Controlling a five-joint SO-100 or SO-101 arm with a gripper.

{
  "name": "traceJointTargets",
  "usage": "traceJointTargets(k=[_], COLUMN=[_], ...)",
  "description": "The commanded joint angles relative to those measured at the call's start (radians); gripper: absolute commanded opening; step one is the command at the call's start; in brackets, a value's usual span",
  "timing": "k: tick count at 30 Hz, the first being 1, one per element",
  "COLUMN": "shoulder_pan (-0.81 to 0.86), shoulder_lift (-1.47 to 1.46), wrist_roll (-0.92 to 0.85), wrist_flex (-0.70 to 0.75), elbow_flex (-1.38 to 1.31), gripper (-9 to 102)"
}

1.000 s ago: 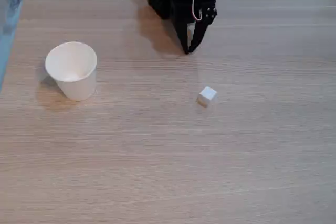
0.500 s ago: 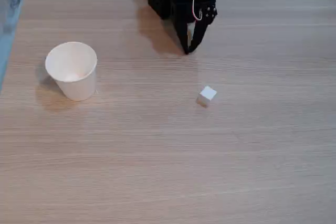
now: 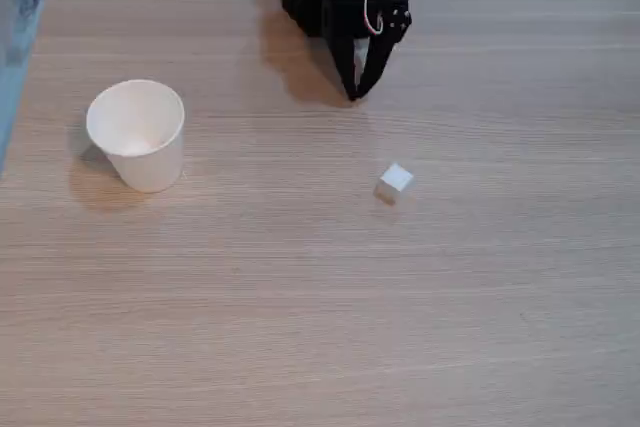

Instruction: Grasp a block and put it in the bin.

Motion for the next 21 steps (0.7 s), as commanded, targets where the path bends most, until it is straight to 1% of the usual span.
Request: traceJointTargets(k=[1,5,13,19,21], shoulder_pan=[-0.008,-0.02,-0.048,-0.044,-0.038], shoulder_lift=[-0.086,-0.229,-0.627,-0.808,-0.847], wrist_roll=[0.031,0.087,0.227,0.413,0.466], wrist_flex=[0.002,-0.032,-0.115,-0.187,-0.207], elbow_flex=[-0.081,-0.178,-0.46,-0.543,-0.56], gripper=[0,0,0,1,4])
